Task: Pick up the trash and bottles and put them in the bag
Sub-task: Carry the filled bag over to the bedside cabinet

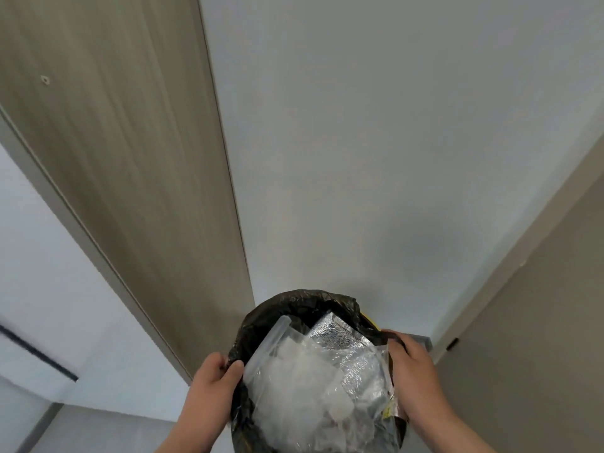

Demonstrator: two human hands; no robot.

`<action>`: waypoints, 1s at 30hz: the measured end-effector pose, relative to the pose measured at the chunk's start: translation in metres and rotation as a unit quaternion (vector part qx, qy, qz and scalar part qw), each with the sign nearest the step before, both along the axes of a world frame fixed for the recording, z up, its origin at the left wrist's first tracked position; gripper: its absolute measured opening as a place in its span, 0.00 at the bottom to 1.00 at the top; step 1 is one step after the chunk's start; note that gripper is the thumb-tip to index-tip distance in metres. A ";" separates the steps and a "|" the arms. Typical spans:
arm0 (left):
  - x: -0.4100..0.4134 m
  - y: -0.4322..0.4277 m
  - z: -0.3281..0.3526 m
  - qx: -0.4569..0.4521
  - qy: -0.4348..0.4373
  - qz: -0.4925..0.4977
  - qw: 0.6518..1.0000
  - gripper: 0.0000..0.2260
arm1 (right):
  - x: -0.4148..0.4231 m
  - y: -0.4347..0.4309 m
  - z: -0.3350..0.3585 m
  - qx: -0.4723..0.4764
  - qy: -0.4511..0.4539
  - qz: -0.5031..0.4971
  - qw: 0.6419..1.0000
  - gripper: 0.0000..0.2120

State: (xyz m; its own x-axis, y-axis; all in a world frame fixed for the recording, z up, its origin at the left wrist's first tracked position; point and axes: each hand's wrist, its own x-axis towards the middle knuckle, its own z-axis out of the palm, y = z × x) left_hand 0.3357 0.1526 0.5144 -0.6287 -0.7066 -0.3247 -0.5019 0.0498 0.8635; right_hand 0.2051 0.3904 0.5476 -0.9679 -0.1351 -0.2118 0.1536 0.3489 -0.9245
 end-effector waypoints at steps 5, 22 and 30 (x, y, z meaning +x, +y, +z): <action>-0.066 -0.048 -0.038 0.007 -0.025 -0.040 0.999 0.10 | -0.055 -0.040 -0.027 0.001 -0.055 -0.052 0.997 0.14; -0.242 -0.125 -0.272 0.046 -0.211 -0.049 0.975 0.08 | -0.227 -0.134 -0.280 0.142 -0.169 -0.085 0.972 0.11; -0.271 -0.142 -0.427 0.187 -0.185 0.084 0.961 0.11 | -0.273 -0.158 -0.443 0.158 -0.214 -0.045 0.963 0.12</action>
